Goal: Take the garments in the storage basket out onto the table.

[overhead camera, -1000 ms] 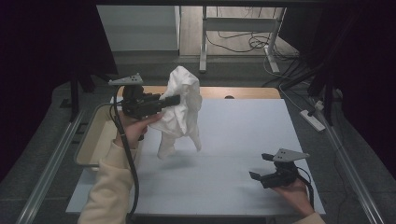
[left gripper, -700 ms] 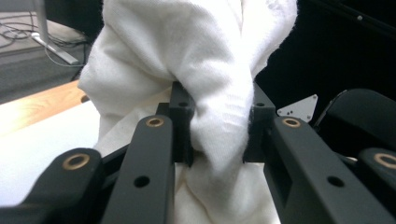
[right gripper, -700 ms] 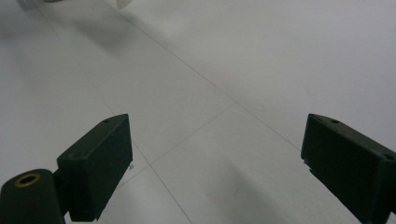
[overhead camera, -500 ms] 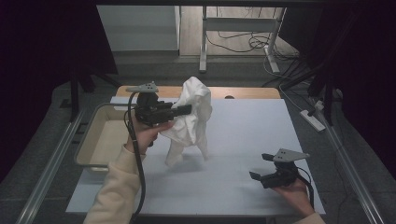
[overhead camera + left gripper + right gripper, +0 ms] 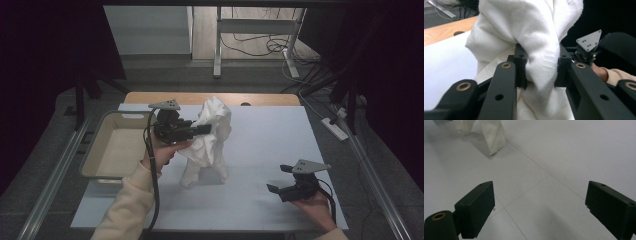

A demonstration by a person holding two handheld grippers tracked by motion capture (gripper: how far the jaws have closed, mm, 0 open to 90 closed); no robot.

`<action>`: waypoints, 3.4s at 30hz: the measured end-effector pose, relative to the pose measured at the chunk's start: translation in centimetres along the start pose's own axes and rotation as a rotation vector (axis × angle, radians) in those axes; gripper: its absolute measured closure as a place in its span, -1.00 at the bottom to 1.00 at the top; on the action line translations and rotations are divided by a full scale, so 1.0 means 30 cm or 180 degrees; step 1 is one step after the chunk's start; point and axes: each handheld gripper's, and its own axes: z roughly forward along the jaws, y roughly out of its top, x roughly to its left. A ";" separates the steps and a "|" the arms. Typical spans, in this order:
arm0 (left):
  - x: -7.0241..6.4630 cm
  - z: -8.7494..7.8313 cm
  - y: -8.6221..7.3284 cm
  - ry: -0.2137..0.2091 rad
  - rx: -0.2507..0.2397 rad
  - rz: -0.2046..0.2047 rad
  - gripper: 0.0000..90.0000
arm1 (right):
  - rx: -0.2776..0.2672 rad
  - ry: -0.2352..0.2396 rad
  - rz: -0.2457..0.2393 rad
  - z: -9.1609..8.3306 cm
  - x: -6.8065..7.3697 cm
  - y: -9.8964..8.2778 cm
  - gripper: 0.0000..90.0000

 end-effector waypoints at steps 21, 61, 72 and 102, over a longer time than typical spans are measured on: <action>0.013 0.128 -0.066 -0.0016 0.0340 0.0087 0.52 | -0.0012 0.0015 -0.0009 -0.006 0.004 0.001 -0.80; 0.125 0.235 -0.178 0.0183 0.0794 -0.0110 0.46 | 0.0002 0.0015 -0.0020 -0.008 0.007 0.000 -0.80; 0.142 0.280 -0.218 0.0218 0.0983 -0.0131 0.42 | 0.0010 0.0008 -0.0021 -0.007 0.005 0.000 -0.80; 0.176 0.326 -0.269 0.0386 0.1199 -0.0092 0.14 | 0.0032 0.0025 0.0015 0.002 -0.002 -0.001 -0.80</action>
